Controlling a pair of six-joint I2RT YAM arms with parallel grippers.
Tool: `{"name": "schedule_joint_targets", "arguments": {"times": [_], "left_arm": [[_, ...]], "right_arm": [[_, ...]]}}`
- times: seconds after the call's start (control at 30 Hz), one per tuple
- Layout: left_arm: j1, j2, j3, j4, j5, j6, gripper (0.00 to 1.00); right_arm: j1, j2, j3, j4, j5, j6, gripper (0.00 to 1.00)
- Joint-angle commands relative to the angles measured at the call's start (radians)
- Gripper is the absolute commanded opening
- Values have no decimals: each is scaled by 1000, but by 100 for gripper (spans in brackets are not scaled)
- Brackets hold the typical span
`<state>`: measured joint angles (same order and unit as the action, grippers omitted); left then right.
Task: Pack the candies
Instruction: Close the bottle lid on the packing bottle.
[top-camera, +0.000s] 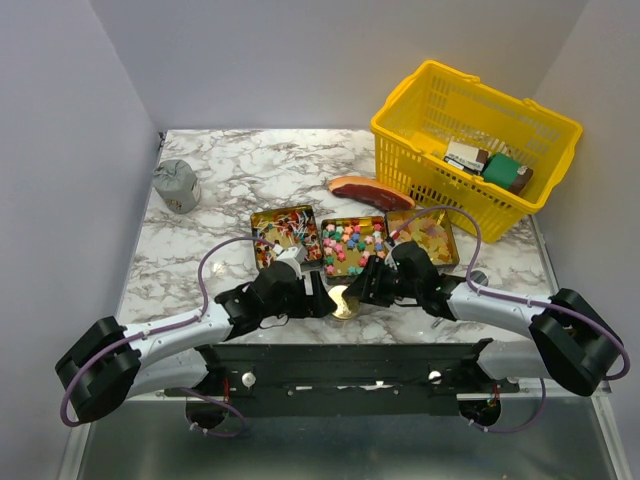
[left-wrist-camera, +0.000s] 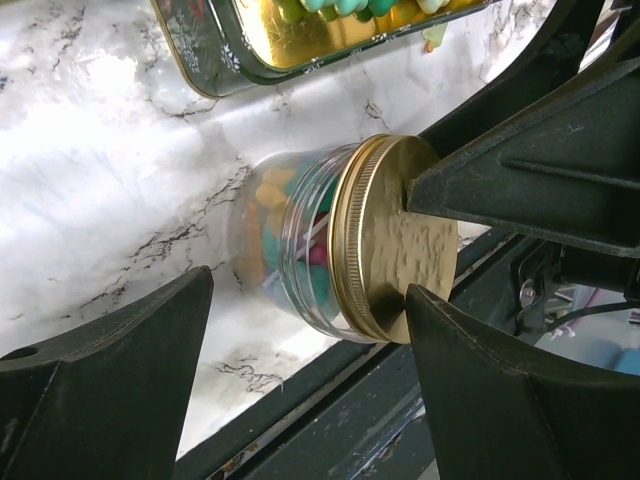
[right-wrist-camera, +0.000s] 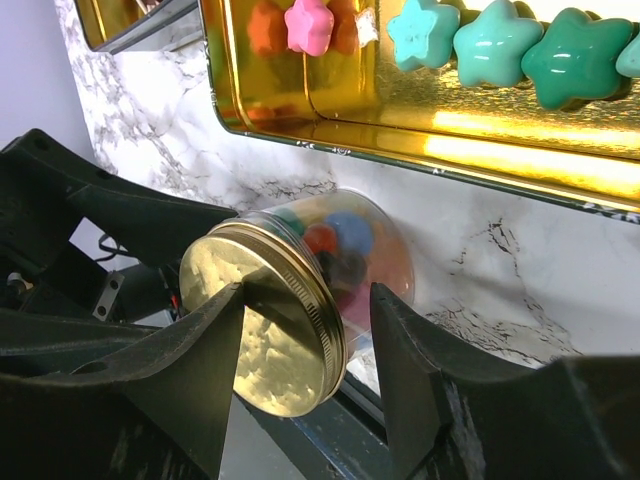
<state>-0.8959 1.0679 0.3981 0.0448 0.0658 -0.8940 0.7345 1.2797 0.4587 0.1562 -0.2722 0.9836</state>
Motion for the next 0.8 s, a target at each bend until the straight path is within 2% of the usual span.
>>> {"name": "schedule_joint_targets", "arguments": {"times": [0.0,0.13,0.23,0.63,0.77], "left_arm": [[3,10,-25,29,31,-40,86],[2,15,-27,29,22,-49,70],[2,15,-28,26,20,-49,65],[3,14,-28,18,-4,-37,60],[3,23,-25,15,-11,-29,56]], "right_arm": [[19,-6,-11,-50,27,-33,61],[23,-14,-11,-53,31,-30,61],[26,-20,-9,-58,33,-29,61],[29,-14,15,-90,48,-48,61],[32,-19,14,-101,62,-51,57]]}}
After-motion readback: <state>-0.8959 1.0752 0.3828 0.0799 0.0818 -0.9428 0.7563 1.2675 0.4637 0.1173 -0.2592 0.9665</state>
